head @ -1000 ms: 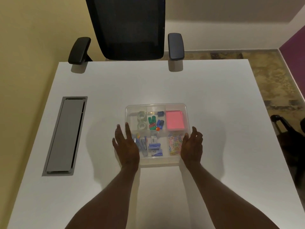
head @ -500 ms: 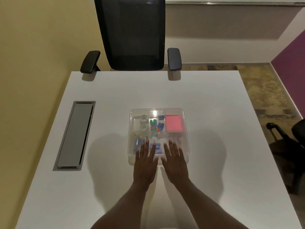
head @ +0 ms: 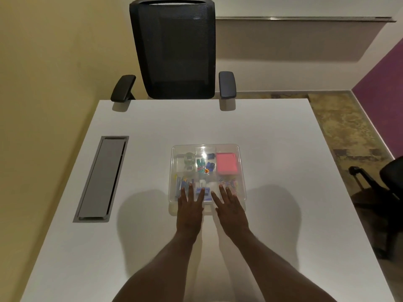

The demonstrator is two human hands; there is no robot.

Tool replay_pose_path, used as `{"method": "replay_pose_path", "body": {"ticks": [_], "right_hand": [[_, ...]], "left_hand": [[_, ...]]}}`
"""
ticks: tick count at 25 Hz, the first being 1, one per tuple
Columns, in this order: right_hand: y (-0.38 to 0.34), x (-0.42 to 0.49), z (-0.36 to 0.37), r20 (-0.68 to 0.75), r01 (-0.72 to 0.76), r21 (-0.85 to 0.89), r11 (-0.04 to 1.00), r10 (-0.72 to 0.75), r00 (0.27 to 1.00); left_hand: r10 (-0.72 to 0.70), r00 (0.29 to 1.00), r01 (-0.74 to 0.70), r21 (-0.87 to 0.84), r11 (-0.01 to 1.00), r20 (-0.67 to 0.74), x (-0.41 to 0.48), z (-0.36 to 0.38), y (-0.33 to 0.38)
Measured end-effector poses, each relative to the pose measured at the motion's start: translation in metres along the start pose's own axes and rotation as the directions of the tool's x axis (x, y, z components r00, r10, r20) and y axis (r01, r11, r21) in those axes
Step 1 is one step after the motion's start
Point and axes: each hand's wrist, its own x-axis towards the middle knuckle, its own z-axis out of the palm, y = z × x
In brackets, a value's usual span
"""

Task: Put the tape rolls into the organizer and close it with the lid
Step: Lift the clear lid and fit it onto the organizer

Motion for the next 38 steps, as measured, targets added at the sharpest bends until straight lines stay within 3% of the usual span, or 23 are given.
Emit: {"method": "replay_pose_path", "body": {"ticks": [12,17,22,24,26,32,38], "right_hand": [[0.008,0.047,-0.010,0.024,-0.015,-0.011,1.000,0.015,1.000],[0.011,0.083,-0.018,0.036,-0.030,0.000,1.000,0.030,0.999],[0.010,0.116,-0.031,-0.050,-0.034,0.035,0.999,0.036,0.998],[0.009,0.129,-0.035,-0.009,-0.050,0.025,0.998,0.051,0.999],[0.008,0.134,-0.041,-0.082,-0.051,-0.006,0.999,0.051,0.995],[0.007,0.128,-0.040,-0.112,-0.029,-0.016,0.999,0.027,0.993],[0.005,0.115,-0.042,-0.181,0.005,-0.079,0.997,-0.019,0.983]], "left_hand": [[-0.059,0.998,0.063,-0.193,0.979,0.029,0.037,-0.015,-0.003],[-0.164,0.986,0.149,-0.488,0.860,0.011,0.067,-0.032,-0.009],[-0.128,0.991,0.128,-0.612,0.780,0.044,0.109,-0.055,-0.013],[-0.116,0.993,0.092,-0.500,0.861,-0.017,0.124,-0.052,-0.017],[-0.042,0.995,0.008,-0.352,0.936,-0.090,0.137,-0.050,-0.022],[0.017,0.994,-0.032,-0.138,0.990,-0.106,0.131,-0.035,-0.025],[-0.036,0.997,0.025,-0.173,0.985,-0.062,0.117,-0.036,-0.019]]}}
